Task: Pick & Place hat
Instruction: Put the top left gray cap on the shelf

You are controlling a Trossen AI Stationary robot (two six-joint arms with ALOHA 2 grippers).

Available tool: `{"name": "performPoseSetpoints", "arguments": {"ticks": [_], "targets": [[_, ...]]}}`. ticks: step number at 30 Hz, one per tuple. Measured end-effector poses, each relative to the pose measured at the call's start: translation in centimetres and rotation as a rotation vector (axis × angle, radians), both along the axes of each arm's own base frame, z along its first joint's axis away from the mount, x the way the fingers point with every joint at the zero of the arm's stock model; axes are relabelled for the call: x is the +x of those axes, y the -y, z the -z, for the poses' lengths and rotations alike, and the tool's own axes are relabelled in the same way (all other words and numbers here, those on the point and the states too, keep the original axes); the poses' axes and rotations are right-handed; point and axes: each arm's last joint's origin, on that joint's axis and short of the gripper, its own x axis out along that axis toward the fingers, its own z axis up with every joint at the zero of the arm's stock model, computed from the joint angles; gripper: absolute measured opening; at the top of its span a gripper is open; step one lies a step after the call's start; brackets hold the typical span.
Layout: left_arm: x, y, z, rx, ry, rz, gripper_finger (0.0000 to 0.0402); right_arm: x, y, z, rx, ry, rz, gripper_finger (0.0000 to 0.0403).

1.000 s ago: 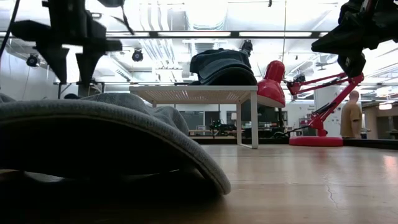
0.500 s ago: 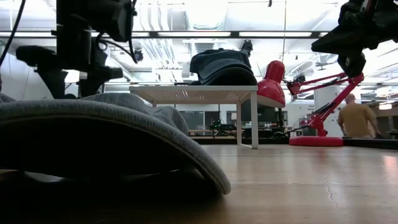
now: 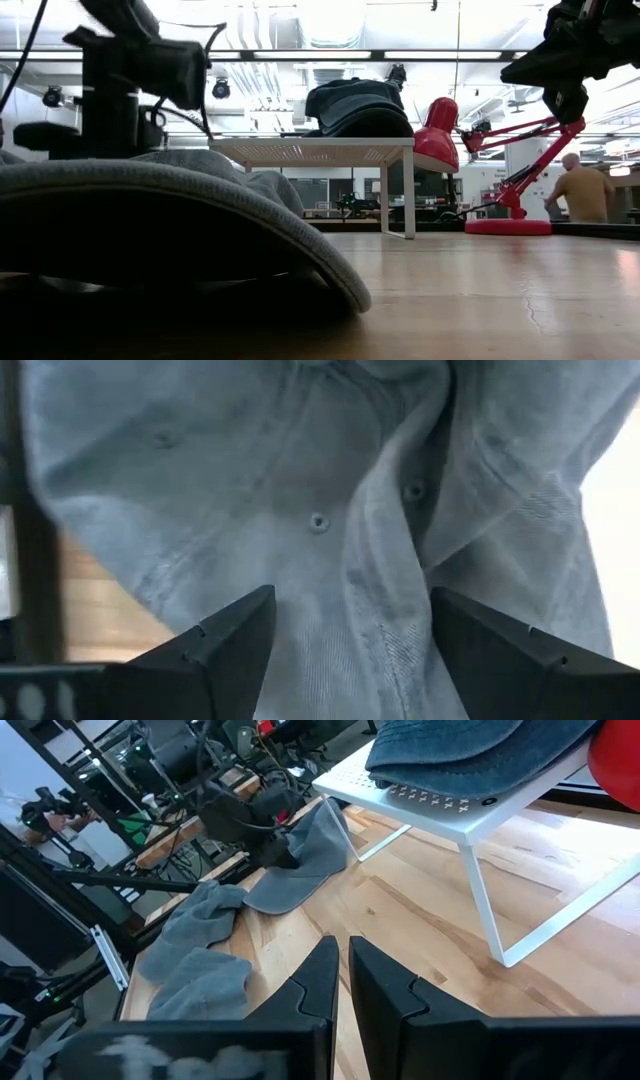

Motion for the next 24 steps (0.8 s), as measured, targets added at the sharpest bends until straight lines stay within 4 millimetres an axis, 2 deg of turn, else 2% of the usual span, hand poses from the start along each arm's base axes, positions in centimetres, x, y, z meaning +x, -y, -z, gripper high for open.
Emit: {"name": "performPoseSetpoints", "arguments": {"ticks": [5, 9, 13, 21, 24], "targets": [[0.0, -0.1, 2.1, -0.024, 0.105, -0.007, 0.0271, 0.0, 0.0, 0.0, 0.000, 0.000, 0.000, 0.0027], [-0.4, 0.0, 3.3, -0.052, 0.150, -0.014, 0.0242, 0.0, 0.0, 0.0, 0.000, 0.001, 0.000, 0.0027], [-0.7, 0.0, 3.6, -0.061, 0.152, -0.033, 0.0182, 0.0, 0.0, 0.0, 0.008, 0.003, 0.002, 0.0027], [-0.4, -0.1, 2.8, 0.004, 0.184, -0.037, 0.0028, 0.0, 0.0, 0.0, 0.011, 0.004, 0.003, 0.0027], [-0.5, -0.2, 1.8, 0.038, 0.185, -0.044, 0.0008, 0.0, 0.0, 0.0, 0.011, 0.003, 0.003, 0.0027]]}}
